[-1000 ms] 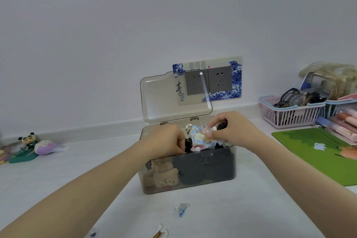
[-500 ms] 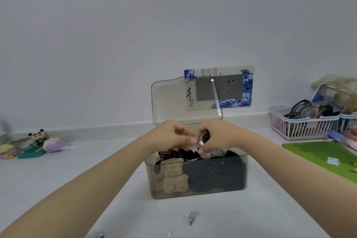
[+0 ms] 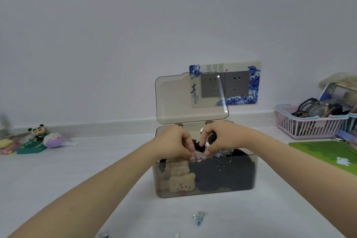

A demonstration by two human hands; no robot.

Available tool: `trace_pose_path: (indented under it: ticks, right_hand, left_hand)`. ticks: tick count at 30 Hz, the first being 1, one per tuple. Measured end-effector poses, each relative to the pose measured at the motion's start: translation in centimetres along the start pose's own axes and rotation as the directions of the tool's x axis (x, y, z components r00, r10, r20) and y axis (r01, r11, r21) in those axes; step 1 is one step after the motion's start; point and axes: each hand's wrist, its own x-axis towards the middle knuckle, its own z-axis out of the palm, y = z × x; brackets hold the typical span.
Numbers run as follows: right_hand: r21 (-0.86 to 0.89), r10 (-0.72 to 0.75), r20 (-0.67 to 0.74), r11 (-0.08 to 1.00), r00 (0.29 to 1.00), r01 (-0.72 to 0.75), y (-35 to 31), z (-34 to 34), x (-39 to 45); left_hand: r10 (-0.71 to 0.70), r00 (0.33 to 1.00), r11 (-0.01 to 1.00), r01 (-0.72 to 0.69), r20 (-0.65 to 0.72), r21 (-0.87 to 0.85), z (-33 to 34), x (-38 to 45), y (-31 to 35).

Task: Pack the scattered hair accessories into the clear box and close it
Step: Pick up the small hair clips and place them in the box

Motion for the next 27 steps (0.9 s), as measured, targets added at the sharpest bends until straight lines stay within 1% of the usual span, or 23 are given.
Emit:
trace_pose_path:
  ticks: [2, 4, 6, 9, 11, 13, 14, 16, 18, 19, 21, 24, 26, 27]
  right_hand:
    - [0.007, 0.018, -0.021, 1.0, 1.0, -0.018, 0.4, 0.0, 0.0]
    - [-0.002, 0.017, -0.018, 1.0, 1.0, -0.017, 0.7, 0.1, 0.0]
    - [0.033, 0.005, 0.004, 0.999, 1.0, -0.005, 0.7, 0.5, -0.1]
    - [0.052, -0.017, -0.009, 0.998, 1.0, 0.018, 0.9, 0.6, -0.2]
    - [0.126, -0.011, -0.059, 0.992, 0.998, 0.018, 1.0, 0.4, -0.5]
    - [0.283, 0.014, -0.139, 0.959, 0.99, 0.026, 1.0, 0.2, -0.7]
    - [0.37, 0.031, -0.172, 0.928, 0.985, 0.036, 0.9, 0.1, -0.9]
    - [0.537, 0.068, -0.193, 0.842, 0.979, 0.048, 0.7, -0.2, -1.3]
    - [0.65, 0.109, -0.184, 0.759, 0.977, 0.038, 0.4, -0.3, -1.4]
    - [0.693, 0.136, -0.177, 0.721, 0.975, 0.025, 0.2, -0.3, -1.4]
    - [0.766, 0.188, -0.155, 0.643, 0.97, -0.002, 0.0, -0.1, -1.3]
    - [0.819, 0.224, -0.1, 0.572, 0.969, -0.048, 0.2, -0.1, -1.5]
    - [0.8, 0.228, -0.058, 0.594, 0.972, -0.092, 0.4, -0.2, -1.7]
    - [0.755, 0.226, -0.043, 0.645, 0.973, -0.116, 0.5, -0.3, -1.9]
  left_hand:
    - [0.024, 0.999, 0.998, -0.022, -0.04, 0.056, 0.4, 0.1, 0.2]
    - [0.051, 0.998, 0.992, -0.046, -0.048, 0.114, 0.8, 0.1, 0.5]
    - [0.051, 0.998, 0.991, -0.047, -0.03, 0.122, 0.9, 0.1, 0.4]
    - [0.041, 0.999, 0.993, -0.041, 0.009, 0.11, 0.7, 0.2, 0.3]
    - [0.036, 0.999, 0.998, -0.037, 0.019, 0.056, 0.5, 0.2, 0.2]
    - [0.025, 1.0, 0.995, -0.026, -0.012, -0.095, 0.3, 0.1, 0.5]
    - [0.018, 0.999, 0.982, -0.023, -0.028, -0.189, 0.2, 0.1, 0.7]
    - [0.0, 1.0, 0.936, -0.009, -0.026, -0.351, -0.1, -0.1, 1.2]
    - [-0.018, 1.0, 0.874, 0.017, 0.003, -0.485, -0.4, -0.2, 1.6]
    - [-0.024, 1.0, 0.85, 0.027, 0.013, -0.526, -0.4, -0.2, 1.8]
    - [-0.041, 0.999, 0.834, 0.038, 0.007, -0.551, -0.5, -0.2, 2.0]
    - [-0.086, 0.996, 0.861, 0.058, -0.032, -0.505, -0.2, 0.0, 1.8]
    - [-0.114, 0.992, 0.891, 0.076, -0.058, -0.447, -0.1, 0.1, 1.3]
    - [-0.112, 0.992, 0.909, 0.078, -0.058, -0.409, -0.1, 0.1, 0.9]
